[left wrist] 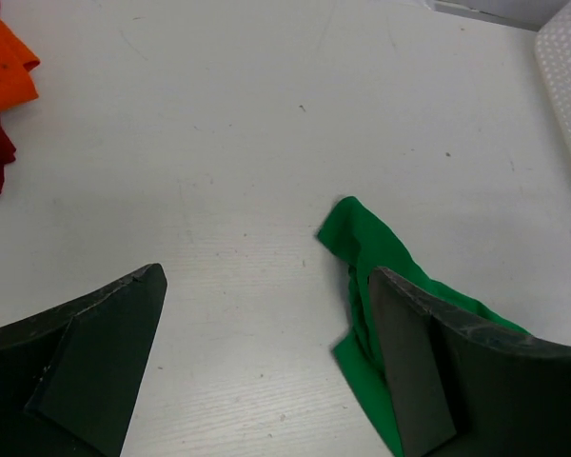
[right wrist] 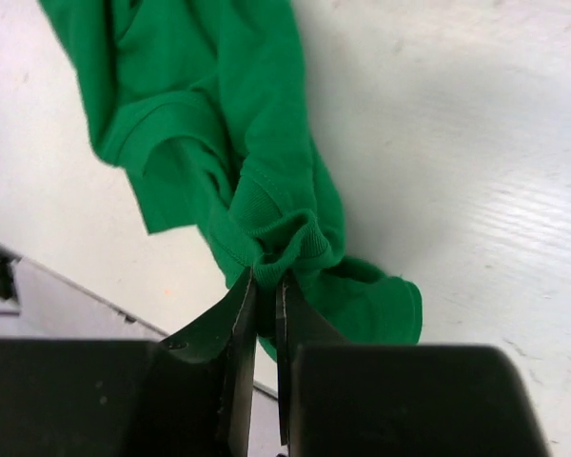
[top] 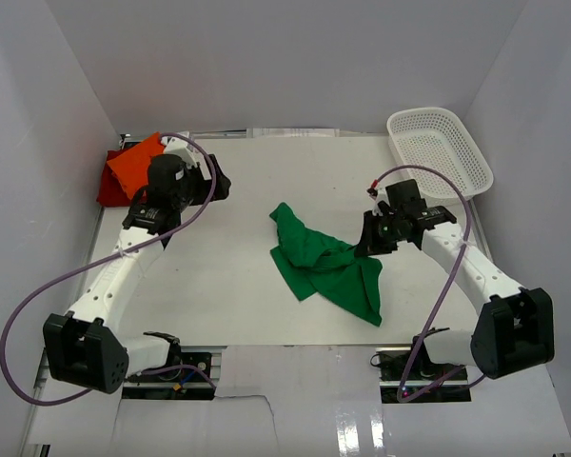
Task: Fold and stack the t-shirts
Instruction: Move the tshirt to the center of the board, then flatten out the tshirt
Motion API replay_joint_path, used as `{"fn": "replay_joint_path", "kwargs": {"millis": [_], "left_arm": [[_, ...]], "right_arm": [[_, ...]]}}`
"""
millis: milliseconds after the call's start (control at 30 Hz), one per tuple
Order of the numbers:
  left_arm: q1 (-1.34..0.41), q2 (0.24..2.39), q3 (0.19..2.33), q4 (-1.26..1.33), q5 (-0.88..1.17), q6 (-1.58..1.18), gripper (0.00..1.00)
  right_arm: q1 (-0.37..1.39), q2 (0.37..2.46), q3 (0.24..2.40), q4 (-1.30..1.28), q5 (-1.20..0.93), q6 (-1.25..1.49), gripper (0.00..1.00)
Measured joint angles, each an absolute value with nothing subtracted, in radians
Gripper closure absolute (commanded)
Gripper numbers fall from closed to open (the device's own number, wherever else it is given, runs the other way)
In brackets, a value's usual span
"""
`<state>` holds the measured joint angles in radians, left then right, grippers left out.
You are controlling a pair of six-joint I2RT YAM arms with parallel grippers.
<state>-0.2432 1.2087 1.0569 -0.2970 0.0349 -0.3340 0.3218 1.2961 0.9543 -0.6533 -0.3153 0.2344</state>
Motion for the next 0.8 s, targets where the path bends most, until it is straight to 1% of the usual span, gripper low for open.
{"fn": "replay_joint_path", "kwargs": {"millis": [133, 233, 267, 300, 333, 367, 467, 567, 633, 700, 800], "left_arm": [[-0.241, 1.261, 1.08, -0.335, 0.003, -0.349, 0.02], [-0.241, 1.271, 1.08, -0.356, -0.004, -0.354, 0.02], [-0.241, 1.271, 1.08, -0.36, -0.006, -0.355, 0.02], [-0.241, 1.271, 1.08, -0.361, -0.007, -0.356, 0.02], [-0.241, 1.271, 1.08, -0.361, -0.008, -0.356, 0.02], [-0.241, 1.271, 1.08, -0.363, -0.009, -0.356, 0.02], [-0.241, 1.271, 1.08, -0.366, -0.014, -0.357, 0.02], [-0.241, 1.271, 1.08, -0.368, -0.039, -0.359, 0.02], [-0.234, 1.271, 1.08, -0.377, -0.069, -0.374, 0.02], [-0.206, 1.275, 1.084, -0.395, -0.075, -0.397, 0.02], [-0.132, 1.3, 1.095, -0.407, -0.066, -0.434, 0.02]], "right_arm": [[0.331, 1.262, 0.973, -0.659, -0.159, 0.236, 0.92], [0.337, 1.258, 0.995, -0.693, -0.001, 0.246, 0.92], [0.338, 1.261, 1.0, -0.71, 0.053, 0.254, 0.85], [0.338, 1.266, 1.004, -0.727, 0.101, 0.262, 0.37], [0.338, 1.275, 1.007, -0.747, 0.152, 0.282, 0.04], [0.34, 1.286, 1.008, -0.764, 0.189, 0.287, 0.1], [0.376, 1.315, 1.01, -0.784, 0.251, 0.293, 0.1], [0.492, 1.344, 1.058, -0.79, 0.247, 0.282, 0.1], [0.562, 1.378, 1.125, -0.775, 0.23, 0.271, 0.06], [0.62, 1.429, 1.205, -0.744, 0.198, 0.249, 0.0], [0.672, 1.513, 1.28, -0.68, 0.16, 0.2, 0.0]]}}
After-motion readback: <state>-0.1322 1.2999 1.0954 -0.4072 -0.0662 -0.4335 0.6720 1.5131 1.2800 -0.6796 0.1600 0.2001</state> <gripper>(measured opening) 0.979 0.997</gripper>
